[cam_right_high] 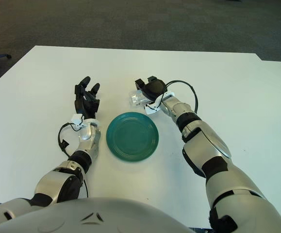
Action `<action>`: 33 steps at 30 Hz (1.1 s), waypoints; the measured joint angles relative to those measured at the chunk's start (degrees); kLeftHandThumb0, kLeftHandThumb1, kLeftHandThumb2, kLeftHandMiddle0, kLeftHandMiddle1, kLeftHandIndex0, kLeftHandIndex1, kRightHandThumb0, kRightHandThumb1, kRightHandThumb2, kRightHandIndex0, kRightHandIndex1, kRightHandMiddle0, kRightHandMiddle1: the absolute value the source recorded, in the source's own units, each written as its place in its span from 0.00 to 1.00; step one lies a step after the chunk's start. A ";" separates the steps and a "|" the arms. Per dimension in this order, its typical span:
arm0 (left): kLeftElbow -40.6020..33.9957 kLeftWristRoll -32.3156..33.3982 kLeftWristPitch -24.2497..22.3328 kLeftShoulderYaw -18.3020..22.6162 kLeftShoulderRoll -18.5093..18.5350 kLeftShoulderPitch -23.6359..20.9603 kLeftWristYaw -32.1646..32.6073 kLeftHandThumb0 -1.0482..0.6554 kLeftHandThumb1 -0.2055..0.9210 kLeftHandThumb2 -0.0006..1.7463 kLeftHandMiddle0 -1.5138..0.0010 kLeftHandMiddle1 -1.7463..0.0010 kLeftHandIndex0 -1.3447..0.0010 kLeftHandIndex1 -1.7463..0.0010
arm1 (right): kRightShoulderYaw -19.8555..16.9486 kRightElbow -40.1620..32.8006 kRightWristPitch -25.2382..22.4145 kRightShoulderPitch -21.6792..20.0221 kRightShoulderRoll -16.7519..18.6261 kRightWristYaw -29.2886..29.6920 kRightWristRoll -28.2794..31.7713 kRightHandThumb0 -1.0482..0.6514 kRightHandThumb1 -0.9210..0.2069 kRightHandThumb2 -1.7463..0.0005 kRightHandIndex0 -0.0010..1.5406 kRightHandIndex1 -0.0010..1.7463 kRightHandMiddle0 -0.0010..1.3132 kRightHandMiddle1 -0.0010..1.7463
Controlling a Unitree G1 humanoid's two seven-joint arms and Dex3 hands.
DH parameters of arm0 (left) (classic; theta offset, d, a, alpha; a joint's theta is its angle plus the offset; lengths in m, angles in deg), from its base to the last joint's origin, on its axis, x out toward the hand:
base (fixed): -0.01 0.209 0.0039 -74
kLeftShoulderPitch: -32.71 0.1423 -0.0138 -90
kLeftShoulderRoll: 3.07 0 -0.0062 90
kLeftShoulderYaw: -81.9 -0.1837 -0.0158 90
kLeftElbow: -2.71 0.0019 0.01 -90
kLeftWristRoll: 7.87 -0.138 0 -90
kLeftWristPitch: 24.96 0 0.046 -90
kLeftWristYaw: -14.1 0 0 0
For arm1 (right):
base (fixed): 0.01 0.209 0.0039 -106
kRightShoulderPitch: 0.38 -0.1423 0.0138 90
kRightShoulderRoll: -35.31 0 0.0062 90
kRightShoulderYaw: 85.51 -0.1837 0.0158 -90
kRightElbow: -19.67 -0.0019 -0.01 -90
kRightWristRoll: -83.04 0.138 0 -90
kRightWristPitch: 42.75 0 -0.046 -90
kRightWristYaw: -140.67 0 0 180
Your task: Put the bottle into the plate.
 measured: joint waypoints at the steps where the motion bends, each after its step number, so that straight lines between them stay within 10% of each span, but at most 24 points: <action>1: 0.03 0.10 -0.23 -0.02 -0.01 -0.02 0.22 0.15 1.00 0.49 0.65 0.67 0.75 0.42 | -0.08 -0.23 0.04 0.00 -0.06 0.00 0.04 0.32 0.58 0.21 0.70 1.00 0.50 1.00; 33: 0.73 1.60 -4.53 -0.40 -0.20 -0.38 4.66 0.16 1.00 0.46 0.67 0.67 0.78 0.41 | -7.96 -20.50 -0.02 0.06 -4.67 -8.05 5.03 0.31 0.63 0.17 0.72 1.00 0.53 1.00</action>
